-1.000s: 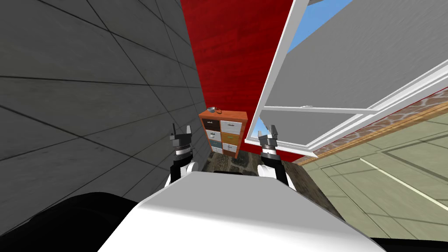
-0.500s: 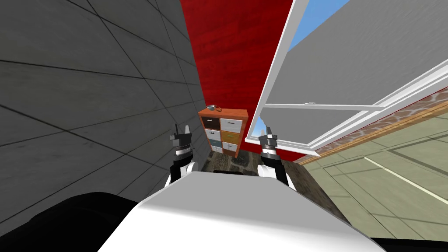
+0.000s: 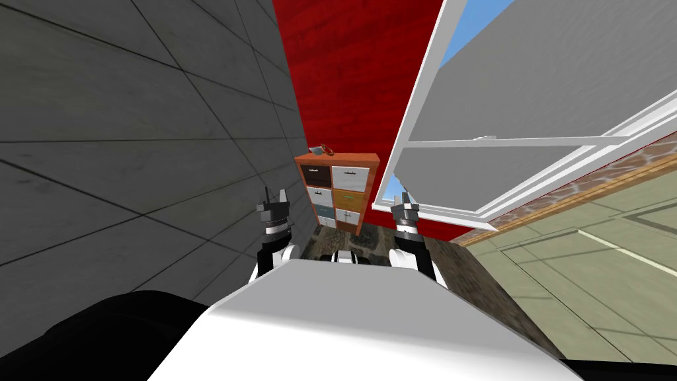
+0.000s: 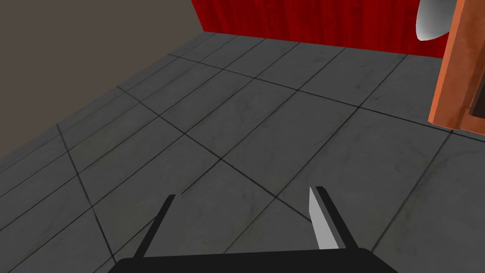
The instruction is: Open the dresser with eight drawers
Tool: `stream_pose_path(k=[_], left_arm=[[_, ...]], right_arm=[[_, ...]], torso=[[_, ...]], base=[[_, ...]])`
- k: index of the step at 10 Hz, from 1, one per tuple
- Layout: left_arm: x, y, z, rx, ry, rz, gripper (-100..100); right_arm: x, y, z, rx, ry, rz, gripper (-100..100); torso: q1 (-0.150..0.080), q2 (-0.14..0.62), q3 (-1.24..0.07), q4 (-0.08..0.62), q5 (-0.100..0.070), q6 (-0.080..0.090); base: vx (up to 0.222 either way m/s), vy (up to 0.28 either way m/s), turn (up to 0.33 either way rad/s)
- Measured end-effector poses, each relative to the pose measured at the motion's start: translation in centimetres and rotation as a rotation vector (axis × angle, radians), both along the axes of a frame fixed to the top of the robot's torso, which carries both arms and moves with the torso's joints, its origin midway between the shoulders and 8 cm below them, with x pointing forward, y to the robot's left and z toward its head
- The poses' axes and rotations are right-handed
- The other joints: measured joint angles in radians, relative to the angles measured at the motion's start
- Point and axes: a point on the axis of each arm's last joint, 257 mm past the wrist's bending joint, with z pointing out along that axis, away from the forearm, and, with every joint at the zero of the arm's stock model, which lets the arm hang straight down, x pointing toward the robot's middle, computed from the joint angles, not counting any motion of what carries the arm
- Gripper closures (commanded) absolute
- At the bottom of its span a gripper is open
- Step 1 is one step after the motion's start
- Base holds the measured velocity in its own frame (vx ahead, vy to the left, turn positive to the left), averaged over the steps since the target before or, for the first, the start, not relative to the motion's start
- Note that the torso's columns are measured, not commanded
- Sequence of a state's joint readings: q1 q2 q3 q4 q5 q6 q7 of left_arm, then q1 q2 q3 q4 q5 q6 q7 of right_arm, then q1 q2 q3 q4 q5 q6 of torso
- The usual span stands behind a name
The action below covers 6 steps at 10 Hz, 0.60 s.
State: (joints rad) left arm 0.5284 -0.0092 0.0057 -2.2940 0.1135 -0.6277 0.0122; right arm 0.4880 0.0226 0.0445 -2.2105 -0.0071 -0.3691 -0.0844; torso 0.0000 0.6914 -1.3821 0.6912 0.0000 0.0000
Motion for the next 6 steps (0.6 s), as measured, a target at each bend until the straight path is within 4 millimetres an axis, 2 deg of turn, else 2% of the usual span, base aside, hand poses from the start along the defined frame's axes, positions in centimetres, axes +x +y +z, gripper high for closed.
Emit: stream_pose_path(k=[2,6], left_arm=[[0.01,0.0,-0.02,0.0,0.001,0.0,0],[0.01,0.0,-0.03,0.0,0.001,0.0,0]], right_arm=[[-0.03,0.29,-0.25,-0.021,0.002,0.039,-100],[-0.23,0.43,-0.83,0.013,-0.012,0.135,-100]], torso=[[0.0,0.043,-0.089,0.043,0.0,0.0],[0.0,0.047,-0.094,0.047,0.0,0.0]], base=[[0.007,0.005,0.101],[0.012,0.006,0.131]])
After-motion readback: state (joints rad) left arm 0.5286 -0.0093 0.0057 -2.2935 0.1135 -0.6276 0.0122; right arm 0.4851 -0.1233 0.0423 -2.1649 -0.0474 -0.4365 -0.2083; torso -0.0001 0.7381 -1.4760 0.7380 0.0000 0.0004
